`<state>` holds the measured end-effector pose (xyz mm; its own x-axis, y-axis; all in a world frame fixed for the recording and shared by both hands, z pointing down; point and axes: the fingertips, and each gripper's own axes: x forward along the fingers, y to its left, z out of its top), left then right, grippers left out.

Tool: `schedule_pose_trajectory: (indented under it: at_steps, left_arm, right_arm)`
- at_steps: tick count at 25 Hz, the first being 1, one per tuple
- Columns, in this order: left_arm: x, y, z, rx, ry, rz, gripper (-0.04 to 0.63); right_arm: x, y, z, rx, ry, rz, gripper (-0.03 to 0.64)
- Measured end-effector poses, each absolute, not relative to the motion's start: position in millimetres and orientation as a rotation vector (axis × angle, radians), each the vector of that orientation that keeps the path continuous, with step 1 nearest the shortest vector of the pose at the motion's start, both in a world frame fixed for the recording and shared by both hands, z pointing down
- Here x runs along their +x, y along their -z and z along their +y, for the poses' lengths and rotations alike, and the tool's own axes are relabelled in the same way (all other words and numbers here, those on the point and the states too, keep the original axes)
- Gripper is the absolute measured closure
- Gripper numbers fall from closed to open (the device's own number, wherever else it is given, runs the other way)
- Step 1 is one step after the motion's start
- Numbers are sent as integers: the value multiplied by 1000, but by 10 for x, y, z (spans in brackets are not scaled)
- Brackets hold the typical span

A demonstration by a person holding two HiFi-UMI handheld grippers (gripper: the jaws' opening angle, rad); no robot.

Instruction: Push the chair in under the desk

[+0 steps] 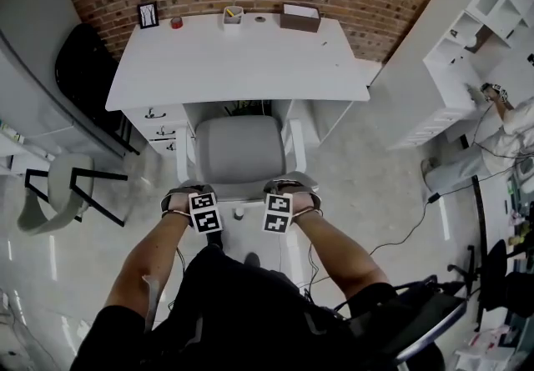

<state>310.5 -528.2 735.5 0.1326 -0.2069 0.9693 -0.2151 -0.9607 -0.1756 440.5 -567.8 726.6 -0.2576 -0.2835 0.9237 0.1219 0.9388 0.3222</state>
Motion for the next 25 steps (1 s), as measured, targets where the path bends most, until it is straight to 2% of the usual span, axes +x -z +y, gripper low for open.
schedule_pose_trajectory:
  at_steps: [21, 25]
  left_arm:
    - [3075, -7358, -5645, 2376, -2005, -423, 578]
    - [2972, -7352, -5661, 2388, -2026, -460, 554]
  right_arm:
    - [4375, -7284, -6044, 133, 340, -1782, 537]
    - [4303, -7274, -5979, 167, 320, -1791, 523]
